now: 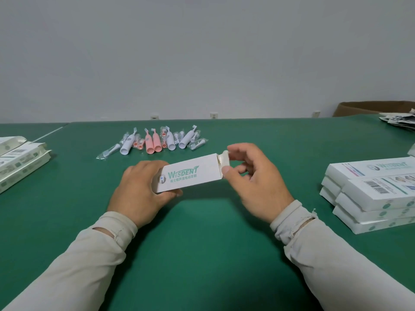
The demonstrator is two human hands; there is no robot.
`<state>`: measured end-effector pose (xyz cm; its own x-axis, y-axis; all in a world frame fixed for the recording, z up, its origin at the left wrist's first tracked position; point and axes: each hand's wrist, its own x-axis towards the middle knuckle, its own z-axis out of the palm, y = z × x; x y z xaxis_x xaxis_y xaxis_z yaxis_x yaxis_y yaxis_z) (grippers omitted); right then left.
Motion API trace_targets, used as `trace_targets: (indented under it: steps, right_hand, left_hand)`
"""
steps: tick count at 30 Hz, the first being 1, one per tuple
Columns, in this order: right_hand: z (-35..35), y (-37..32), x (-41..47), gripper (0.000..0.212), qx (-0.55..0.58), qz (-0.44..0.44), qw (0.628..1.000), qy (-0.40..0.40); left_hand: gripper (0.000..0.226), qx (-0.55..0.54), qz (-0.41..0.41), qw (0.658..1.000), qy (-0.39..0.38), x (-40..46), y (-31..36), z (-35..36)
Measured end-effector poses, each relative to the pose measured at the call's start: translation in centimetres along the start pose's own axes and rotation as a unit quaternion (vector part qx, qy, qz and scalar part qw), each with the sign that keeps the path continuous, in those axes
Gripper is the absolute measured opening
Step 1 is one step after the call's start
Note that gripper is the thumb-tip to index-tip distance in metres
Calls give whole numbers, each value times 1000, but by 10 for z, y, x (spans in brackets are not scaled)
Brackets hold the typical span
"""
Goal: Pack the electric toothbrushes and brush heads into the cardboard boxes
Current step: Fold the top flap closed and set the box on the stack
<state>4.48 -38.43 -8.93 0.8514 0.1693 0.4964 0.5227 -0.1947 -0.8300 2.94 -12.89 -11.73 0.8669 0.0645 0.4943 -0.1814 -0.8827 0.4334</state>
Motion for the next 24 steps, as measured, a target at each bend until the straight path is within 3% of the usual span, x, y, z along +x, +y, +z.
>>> trace_targets:
  steps: [2, 8, 24]
  right_hand:
    - [2, 0, 2, 29, 70, 49, 996, 26]
    - [2, 2, 3, 13, 88, 102, 990, 45]
    - [-3, 4, 5, 8, 50, 120, 991, 13]
  left_hand:
    - [60, 5, 2, 1000, -1, 0, 1, -1]
    - [61, 23, -3, 1000, 9, -3, 6, -1]
    - [60, 45, -7, 999, 4, -4, 7, -3]
